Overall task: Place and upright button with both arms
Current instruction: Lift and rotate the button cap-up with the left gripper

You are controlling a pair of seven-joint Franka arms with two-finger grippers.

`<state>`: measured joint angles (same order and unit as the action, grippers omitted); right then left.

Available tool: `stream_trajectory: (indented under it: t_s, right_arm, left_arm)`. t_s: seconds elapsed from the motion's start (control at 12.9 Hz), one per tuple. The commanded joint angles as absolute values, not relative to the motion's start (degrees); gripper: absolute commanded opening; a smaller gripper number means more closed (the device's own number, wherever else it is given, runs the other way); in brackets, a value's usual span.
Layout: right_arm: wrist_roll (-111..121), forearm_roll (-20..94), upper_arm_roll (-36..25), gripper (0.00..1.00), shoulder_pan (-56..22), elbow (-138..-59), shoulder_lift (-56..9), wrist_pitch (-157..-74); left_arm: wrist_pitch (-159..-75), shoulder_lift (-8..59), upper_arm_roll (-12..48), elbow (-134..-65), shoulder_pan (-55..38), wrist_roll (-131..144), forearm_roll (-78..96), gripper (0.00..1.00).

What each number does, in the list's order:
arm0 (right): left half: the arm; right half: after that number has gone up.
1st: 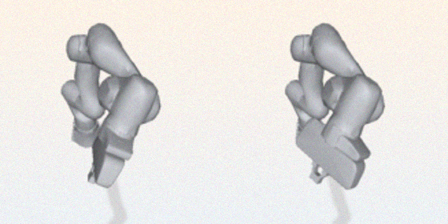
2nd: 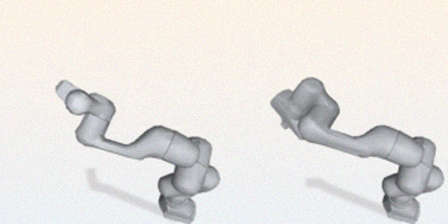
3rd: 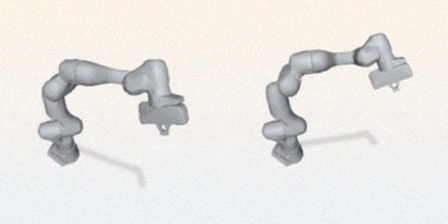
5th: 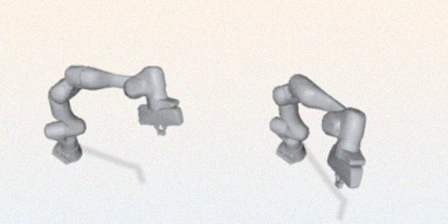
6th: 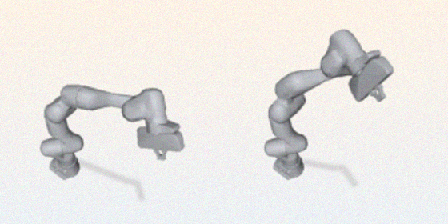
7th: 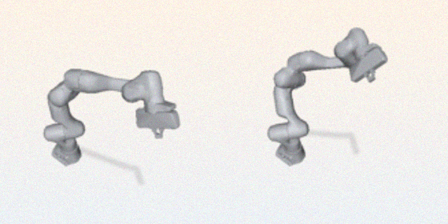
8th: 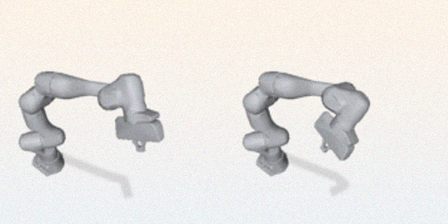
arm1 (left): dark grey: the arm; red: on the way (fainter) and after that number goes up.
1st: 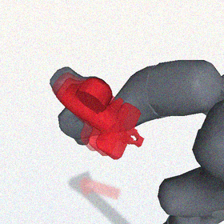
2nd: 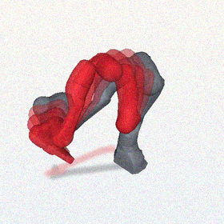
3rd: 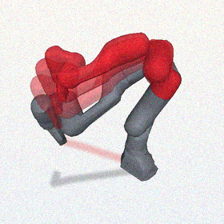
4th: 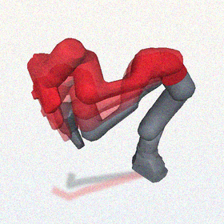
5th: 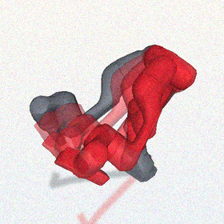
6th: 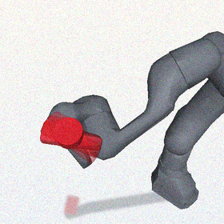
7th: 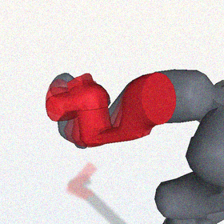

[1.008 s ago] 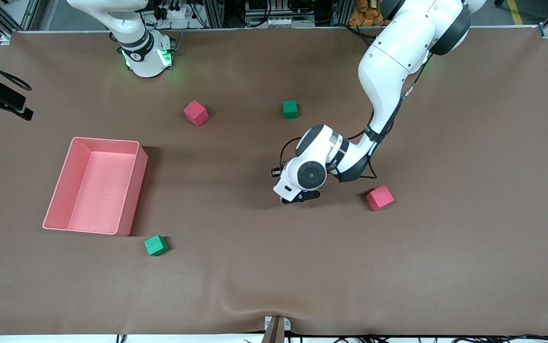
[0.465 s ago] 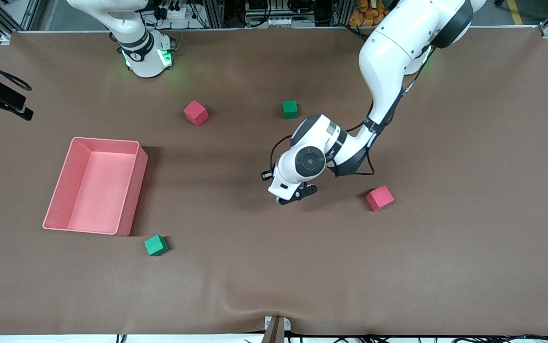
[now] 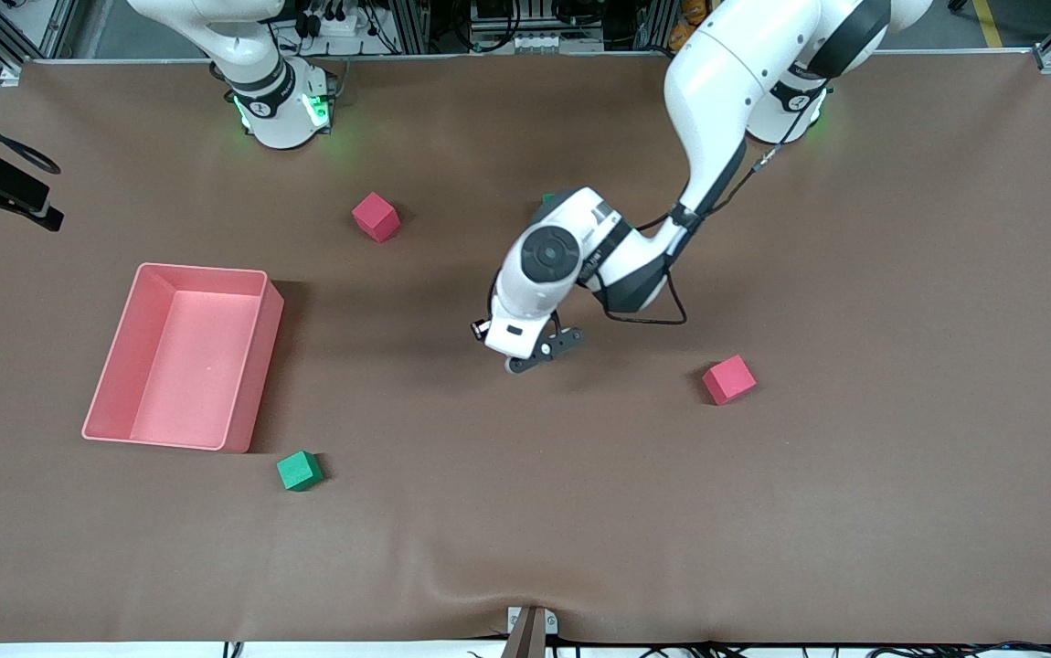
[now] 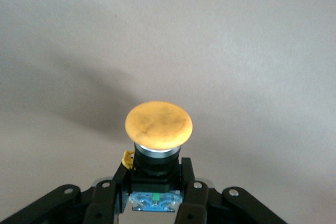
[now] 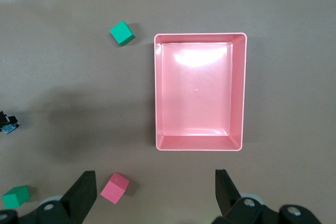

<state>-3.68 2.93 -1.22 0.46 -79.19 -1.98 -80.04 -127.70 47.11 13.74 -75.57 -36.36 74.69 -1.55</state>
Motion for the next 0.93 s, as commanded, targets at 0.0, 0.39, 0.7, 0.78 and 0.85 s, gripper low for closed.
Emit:
stream_trajectory:
  t_s: [0.0,0.39,0.7,0.78,0.85]
  right_arm:
    - [-3.0,2.6,-1.2,1.00,0.6,-79.4,-3.0,-78.8]
    - [-3.9,2.5,-1.2,1.00,0.4,-84.2,-1.0,-85.0]
    - [-3.9,2.5,-1.2,1.00,0.4,-84.3,-0.9,-84.8]
    - [-3.2,2.0,-1.3,1.00,0.4,-84.3,-0.9,-85.1]
    - [-2.9,0.5,-1.2,1.00,0.5,-84.0,-1.1,-85.1]
  left_arm:
    - [-131.7,46.3,12.7,-76.5,-39.4,82.3,-9.9,0.00]
    - [-132.1,47.4,12.7,-76.8,-44.3,98.3,-31.6,0.00]
    - [-131.5,48.9,12.6,-77.8,-47.5,110.7,-50.9,0.00]
    - [-130.5,49.6,12.7,-78.1,-48.2,114.6,-57.6,0.00]
    - [-129.0,50.5,12.7,-78.5,-49.1,118.3,-63.9,0.00]
